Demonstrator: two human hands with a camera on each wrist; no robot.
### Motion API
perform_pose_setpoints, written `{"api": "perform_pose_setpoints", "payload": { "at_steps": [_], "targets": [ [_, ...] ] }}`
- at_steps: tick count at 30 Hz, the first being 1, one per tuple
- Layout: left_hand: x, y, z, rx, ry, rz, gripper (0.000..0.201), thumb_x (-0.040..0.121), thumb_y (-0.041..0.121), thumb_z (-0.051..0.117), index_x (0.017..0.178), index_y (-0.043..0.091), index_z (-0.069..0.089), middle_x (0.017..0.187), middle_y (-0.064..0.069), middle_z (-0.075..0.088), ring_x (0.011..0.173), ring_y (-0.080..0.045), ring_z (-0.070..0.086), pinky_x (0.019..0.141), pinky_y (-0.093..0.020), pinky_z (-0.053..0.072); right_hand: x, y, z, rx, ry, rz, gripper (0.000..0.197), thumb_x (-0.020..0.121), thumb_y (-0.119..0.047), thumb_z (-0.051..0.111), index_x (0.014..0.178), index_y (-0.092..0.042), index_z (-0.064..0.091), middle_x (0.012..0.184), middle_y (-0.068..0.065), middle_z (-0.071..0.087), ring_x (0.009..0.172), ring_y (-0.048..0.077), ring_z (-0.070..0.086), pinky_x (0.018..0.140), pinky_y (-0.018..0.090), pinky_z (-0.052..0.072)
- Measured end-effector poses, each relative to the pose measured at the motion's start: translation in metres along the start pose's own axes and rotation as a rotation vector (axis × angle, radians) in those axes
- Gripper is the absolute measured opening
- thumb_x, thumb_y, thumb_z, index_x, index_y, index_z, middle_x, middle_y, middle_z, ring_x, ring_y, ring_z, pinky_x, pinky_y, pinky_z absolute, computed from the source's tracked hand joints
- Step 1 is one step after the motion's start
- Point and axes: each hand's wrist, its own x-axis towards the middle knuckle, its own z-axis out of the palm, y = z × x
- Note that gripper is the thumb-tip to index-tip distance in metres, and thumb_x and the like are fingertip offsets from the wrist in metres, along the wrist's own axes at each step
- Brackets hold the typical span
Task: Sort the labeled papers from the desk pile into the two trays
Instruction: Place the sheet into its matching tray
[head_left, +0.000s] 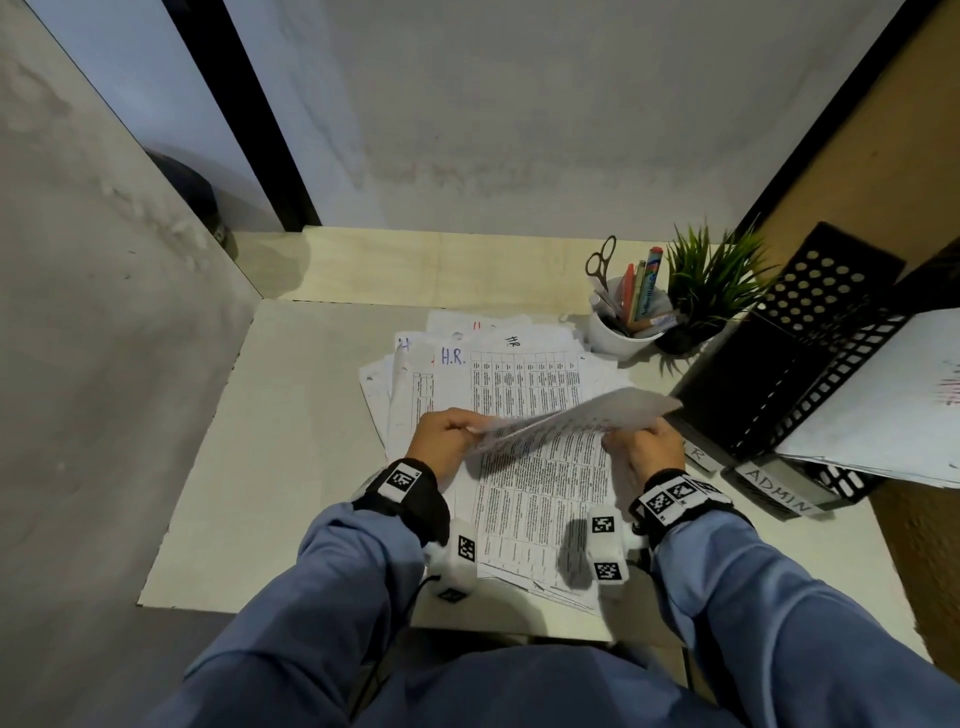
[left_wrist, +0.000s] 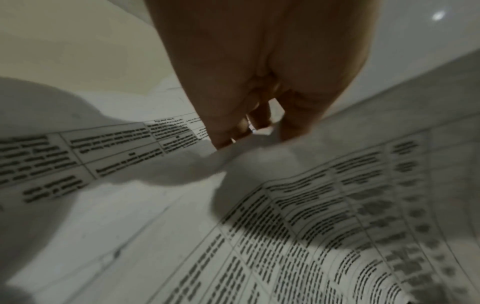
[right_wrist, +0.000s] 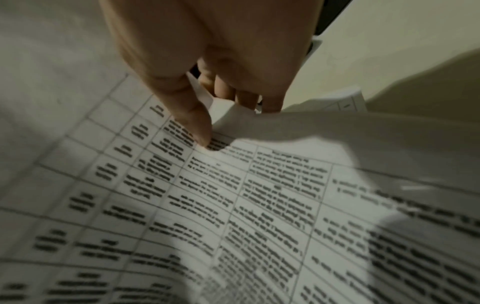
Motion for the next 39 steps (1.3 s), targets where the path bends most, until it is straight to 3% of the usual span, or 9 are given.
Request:
{"api": "perform_pose_setpoints", "payload": {
  "at_steps": [3, 7, 9, 15, 19, 28, 31, 36, 39],
  "targets": [
    [0.009, -0.010, -0.001, 0.186, 0.230, -0.012, 0.041, 0.074, -0.021, 0.041, 0.063, 0.008, 0.069, 0.099, -0.007, 0.066, 0.100, -0.022, 0.057, 0.083, -0.027, 0.044, 0.006, 0.008, 0.000, -0.017, 0.047, -0.023, 0.036, 0.070, 0.020, 0.057, 0.100, 0.002, 0.060, 0.091, 0.015, 0.059, 0.084, 0.035, 0.062, 0.042, 0.014, 0.043],
    [0.020, -0.016, -0.010, 0.439, 0.467, -0.148, 0.033, 0.083, -0.001, 0.046, 0.111, 0.006, 0.062, 0.122, -0.014, 0.059, 0.110, -0.033, 0.056, 0.088, -0.030, 0.043, -0.006, 0.007, 0.003, -0.006, -0.026, -0.029, 0.030, 0.078, 0.024, 0.043, 0.083, 0.004, 0.064, 0.080, 0.015, 0.059, 0.066, 0.026, 0.058, 0.046, 0.014, 0.041],
    [0.021, -0.017, -0.011, 0.450, 0.452, -0.227, 0.036, 0.086, 0.008, 0.051, 0.122, 0.006, 0.053, 0.126, -0.016, 0.055, 0.111, -0.034, 0.054, 0.089, -0.032, 0.043, -0.012, 0.011, 0.007, 0.105, -0.047, -0.009, 0.036, 0.074, 0.028, 0.036, 0.059, 0.002, 0.055, 0.054, 0.010, 0.052, 0.048, 0.021, 0.047, 0.038, 0.013, 0.036],
    [0.019, -0.017, -0.005, 0.478, 0.396, -0.199, 0.027, 0.084, 0.004, 0.057, 0.111, 0.004, 0.060, 0.115, -0.015, 0.061, 0.105, -0.032, 0.058, 0.088, -0.033, 0.046, -0.011, 0.019, 0.010, 0.220, -0.061, 0.066, 0.045, 0.074, 0.028, 0.034, 0.045, -0.002, 0.050, 0.046, 0.007, 0.056, 0.040, 0.015, 0.053, 0.038, 0.013, 0.041],
    [0.020, -0.020, -0.005, 0.423, 0.300, -0.124, 0.024, 0.078, -0.004, 0.052, 0.072, 0.017, 0.062, 0.078, -0.007, 0.062, 0.079, -0.026, 0.056, 0.073, -0.034, 0.048, -0.017, 0.010, 0.009, 0.182, -0.076, 0.059, 0.042, 0.075, 0.030, 0.028, 0.058, -0.002, 0.050, 0.038, -0.002, 0.056, 0.031, 0.005, 0.050, 0.034, 0.011, 0.038],
    [0.022, -0.029, -0.015, 0.244, 0.193, 0.000, 0.027, 0.071, -0.015, 0.042, 0.064, 0.003, 0.060, 0.068, -0.014, 0.060, 0.070, -0.023, 0.052, 0.064, -0.026, 0.043, -0.006, 0.013, 0.002, 0.060, -0.021, 0.096, 0.035, 0.075, 0.027, 0.041, 0.059, -0.003, 0.051, 0.048, 0.003, 0.054, 0.043, 0.011, 0.052, 0.041, 0.015, 0.042],
    [0.014, -0.022, -0.017, 0.149, 0.182, -0.022, 0.041, 0.073, -0.021, 0.036, 0.053, 0.010, 0.053, 0.059, -0.005, 0.053, 0.062, -0.020, 0.048, 0.048, -0.017, 0.041, 0.003, 0.010, -0.005, -0.251, -0.093, 0.092, 0.035, 0.082, 0.008, 0.058, 0.067, -0.023, 0.058, 0.069, -0.005, 0.055, 0.061, 0.006, 0.049, 0.058, 0.015, 0.043],
    [0.011, -0.010, -0.009, 0.174, 0.190, -0.147, 0.026, 0.079, -0.010, 0.038, 0.087, -0.005, 0.062, 0.084, -0.018, 0.062, 0.077, -0.030, 0.054, 0.068, -0.032, 0.048, -0.006, -0.003, -0.002, -0.225, -0.097, 0.113, 0.031, 0.078, 0.013, 0.057, 0.070, -0.017, 0.057, 0.044, -0.013, 0.060, 0.066, 0.015, 0.054, 0.054, 0.019, 0.045],
    [0.009, -0.004, -0.005, 0.011, 0.119, -0.142, 0.058, 0.084, 0.050, 0.049, 0.123, 0.008, 0.059, 0.125, -0.013, 0.061, 0.116, -0.028, 0.057, 0.105, -0.043, 0.041, -0.027, -0.014, 0.009, 0.124, -0.096, 0.144, 0.030, 0.073, 0.026, 0.046, 0.083, 0.000, 0.057, 0.067, 0.008, 0.067, 0.075, 0.028, 0.062, 0.050, 0.019, 0.052]
  ]
}}
